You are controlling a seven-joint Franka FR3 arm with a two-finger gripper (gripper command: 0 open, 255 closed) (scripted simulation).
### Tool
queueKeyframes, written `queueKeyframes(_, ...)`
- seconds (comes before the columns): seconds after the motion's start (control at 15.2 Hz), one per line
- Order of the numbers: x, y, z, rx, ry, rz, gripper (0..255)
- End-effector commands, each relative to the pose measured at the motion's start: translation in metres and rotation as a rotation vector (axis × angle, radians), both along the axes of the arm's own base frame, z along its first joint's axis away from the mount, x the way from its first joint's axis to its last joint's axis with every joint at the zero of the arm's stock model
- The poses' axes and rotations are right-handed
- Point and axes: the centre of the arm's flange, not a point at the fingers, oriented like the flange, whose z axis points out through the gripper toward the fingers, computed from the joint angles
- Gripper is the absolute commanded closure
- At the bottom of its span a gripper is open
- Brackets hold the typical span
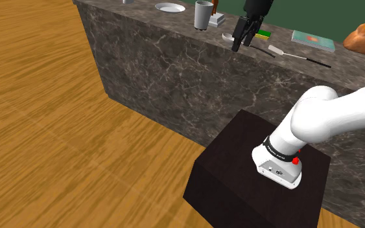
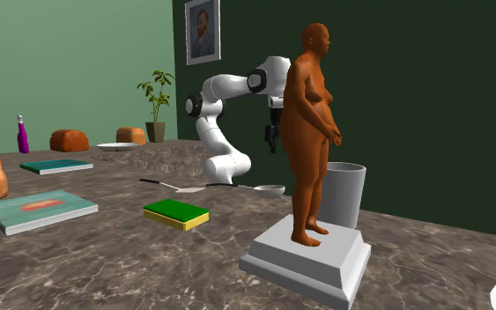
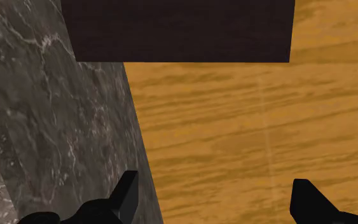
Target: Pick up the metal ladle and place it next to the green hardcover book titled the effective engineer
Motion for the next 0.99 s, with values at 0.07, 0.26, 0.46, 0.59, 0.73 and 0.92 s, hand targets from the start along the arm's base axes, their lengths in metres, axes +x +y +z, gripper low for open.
queueKeyframes(0.07, 0.001, -0.011, -0.003, -0.009, -0.002, 0.012, 0)
queueKeyframes(0.26, 0.005, -0.045, -0.012, -0.037, -0.008, 0.047, 0)
queueKeyframes(0.46, 0.011, -0.079, -0.02, -0.065, -0.013, 0.082, 0)
queueKeyframes(0.59, 0.015, -0.102, -0.024, -0.084, -0.017, 0.105, 0)
queueKeyframes(0.73, 0.02, -0.125, -0.028, -0.103, -0.021, 0.129, 0)
queueKeyframes(0.92, 0.028, -0.159, -0.034, -0.131, -0.027, 0.164, 0)
